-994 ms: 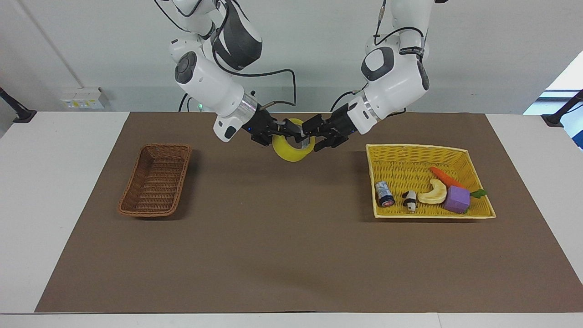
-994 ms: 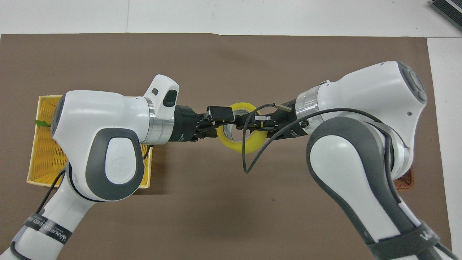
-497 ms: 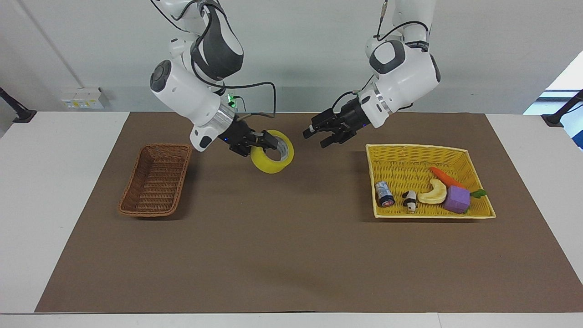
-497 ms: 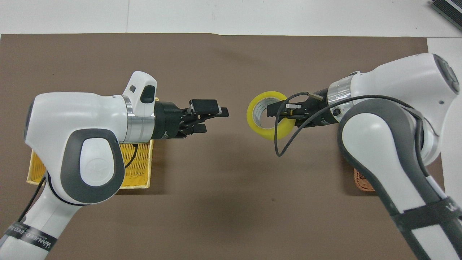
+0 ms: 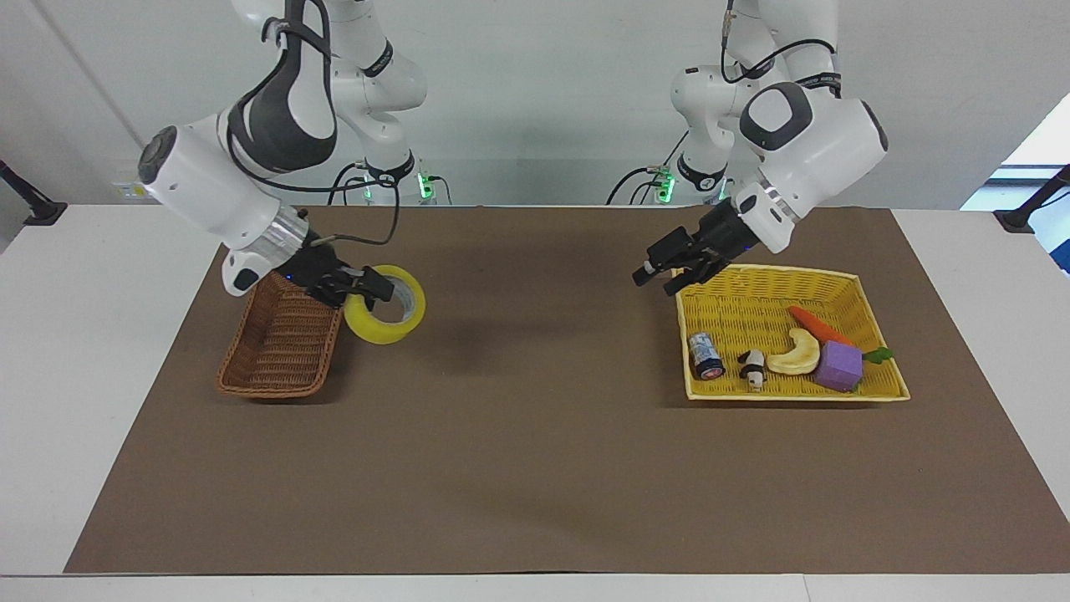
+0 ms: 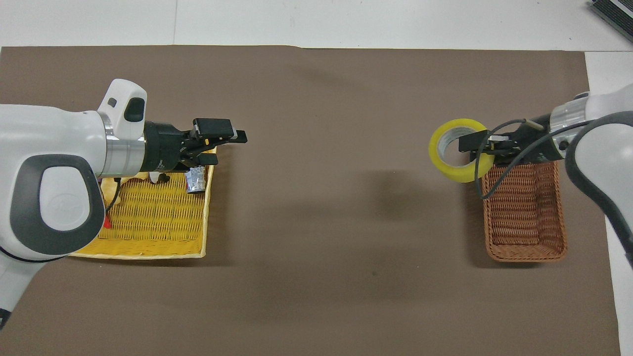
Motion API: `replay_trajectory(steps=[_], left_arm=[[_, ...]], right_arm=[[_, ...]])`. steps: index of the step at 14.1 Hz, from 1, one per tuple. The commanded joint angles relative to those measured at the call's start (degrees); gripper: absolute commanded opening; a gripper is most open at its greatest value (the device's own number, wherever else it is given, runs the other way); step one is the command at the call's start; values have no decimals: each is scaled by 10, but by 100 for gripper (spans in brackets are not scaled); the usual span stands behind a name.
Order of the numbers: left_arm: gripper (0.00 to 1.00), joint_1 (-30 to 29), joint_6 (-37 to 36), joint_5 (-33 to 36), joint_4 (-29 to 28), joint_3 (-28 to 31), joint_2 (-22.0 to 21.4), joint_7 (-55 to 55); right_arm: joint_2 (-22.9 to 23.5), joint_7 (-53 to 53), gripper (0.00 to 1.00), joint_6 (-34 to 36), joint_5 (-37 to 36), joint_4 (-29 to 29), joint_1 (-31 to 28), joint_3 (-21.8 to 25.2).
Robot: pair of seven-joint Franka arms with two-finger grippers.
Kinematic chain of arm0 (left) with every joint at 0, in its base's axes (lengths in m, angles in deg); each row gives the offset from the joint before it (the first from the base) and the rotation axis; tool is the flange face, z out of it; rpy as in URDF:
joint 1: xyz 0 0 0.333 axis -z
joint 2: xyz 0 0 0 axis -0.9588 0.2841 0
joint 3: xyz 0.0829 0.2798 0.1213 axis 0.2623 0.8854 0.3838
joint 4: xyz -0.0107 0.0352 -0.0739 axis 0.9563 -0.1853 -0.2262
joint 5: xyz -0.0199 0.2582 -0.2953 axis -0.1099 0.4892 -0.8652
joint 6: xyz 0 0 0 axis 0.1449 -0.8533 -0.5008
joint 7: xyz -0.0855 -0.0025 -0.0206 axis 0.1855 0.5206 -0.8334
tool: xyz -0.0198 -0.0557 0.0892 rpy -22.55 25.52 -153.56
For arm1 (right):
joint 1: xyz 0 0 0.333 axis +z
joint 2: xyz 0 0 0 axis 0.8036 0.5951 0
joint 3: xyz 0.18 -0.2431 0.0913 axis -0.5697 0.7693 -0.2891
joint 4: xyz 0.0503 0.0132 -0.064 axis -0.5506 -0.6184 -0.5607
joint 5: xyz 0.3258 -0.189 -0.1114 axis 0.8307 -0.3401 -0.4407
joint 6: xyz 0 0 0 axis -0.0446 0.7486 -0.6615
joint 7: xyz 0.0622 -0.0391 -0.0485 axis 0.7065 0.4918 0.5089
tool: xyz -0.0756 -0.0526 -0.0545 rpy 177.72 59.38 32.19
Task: Move tape to another basket
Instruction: 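Carry the tape to the wicker basket while the left gripper withdraws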
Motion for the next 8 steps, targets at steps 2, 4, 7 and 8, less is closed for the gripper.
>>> replay_trajectory(steps=[2, 4, 7, 8], left_arm=[[100, -58, -35, 102, 3, -4, -5, -3], [100, -84, -55, 174, 8, -4, -4, -12], [100, -111, -94, 269, 17, -4, -3, -80], [100, -120, -115, 320, 26, -4, -4, -94]], right_arm=[[-8, 95, 0, -1, -30, -59, -73, -8], [-8, 175, 0, -10, -33, -90, -103, -6], [-5, 225, 0, -15, -45, -113, -132, -6], [-7, 237, 0, -24, -55, -126, -133, -6]])
